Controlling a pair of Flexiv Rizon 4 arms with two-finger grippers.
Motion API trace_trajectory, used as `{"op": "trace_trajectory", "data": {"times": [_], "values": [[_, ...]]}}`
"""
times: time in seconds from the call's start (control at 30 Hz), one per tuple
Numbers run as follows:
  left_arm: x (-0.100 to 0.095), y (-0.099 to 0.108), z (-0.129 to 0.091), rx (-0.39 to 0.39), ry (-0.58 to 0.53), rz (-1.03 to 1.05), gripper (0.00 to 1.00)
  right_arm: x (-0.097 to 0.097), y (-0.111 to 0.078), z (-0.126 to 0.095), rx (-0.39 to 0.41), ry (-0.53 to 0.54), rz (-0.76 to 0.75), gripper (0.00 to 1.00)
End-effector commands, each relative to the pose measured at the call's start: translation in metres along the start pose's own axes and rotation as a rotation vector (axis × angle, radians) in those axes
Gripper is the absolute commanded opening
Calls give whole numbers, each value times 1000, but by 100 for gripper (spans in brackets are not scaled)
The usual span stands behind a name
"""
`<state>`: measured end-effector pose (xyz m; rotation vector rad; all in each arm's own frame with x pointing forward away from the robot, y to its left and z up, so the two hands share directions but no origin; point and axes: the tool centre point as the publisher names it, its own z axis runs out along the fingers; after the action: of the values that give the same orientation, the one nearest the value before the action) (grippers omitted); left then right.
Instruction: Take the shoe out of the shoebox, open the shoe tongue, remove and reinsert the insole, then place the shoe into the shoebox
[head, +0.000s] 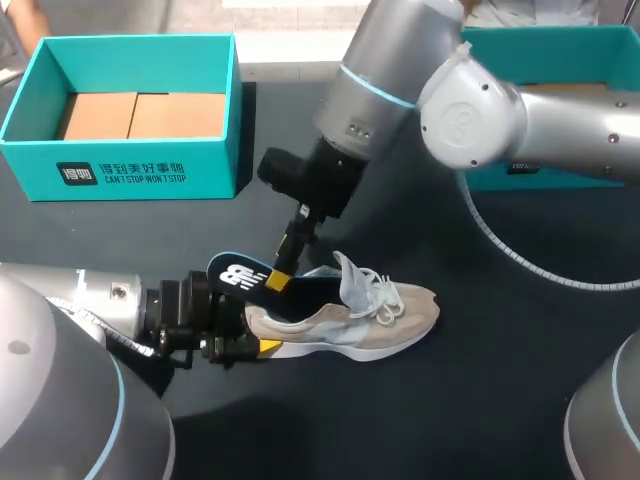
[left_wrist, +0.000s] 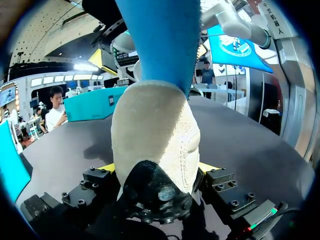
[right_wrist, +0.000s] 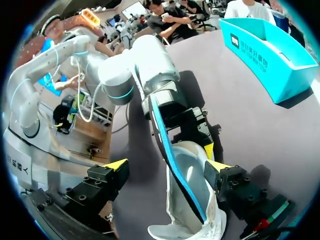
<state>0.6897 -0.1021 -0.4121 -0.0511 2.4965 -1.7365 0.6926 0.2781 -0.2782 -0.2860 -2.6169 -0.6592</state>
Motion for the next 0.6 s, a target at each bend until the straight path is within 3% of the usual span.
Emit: {"op": "trace_trajectory", "data": {"times": [0.03, 0.1, 0.17, 0.23, 0.6], "values": [[1, 2, 1, -1, -2, 1, 0, 1, 0, 11, -101, 8, 2, 85], [1, 2, 1, -1, -2, 1, 0, 2, 0, 14, -116, 6, 6, 80], [1, 2, 1, -1, -2, 1, 0, 3, -1, 17, -116, 7, 8, 58], [1, 2, 1, -1, -2, 1, 0, 3, 0, 20, -132, 11, 6, 47], [1, 2, 1, -1, -2, 1, 0, 1, 5, 40, -145, 47, -15, 44]]}}
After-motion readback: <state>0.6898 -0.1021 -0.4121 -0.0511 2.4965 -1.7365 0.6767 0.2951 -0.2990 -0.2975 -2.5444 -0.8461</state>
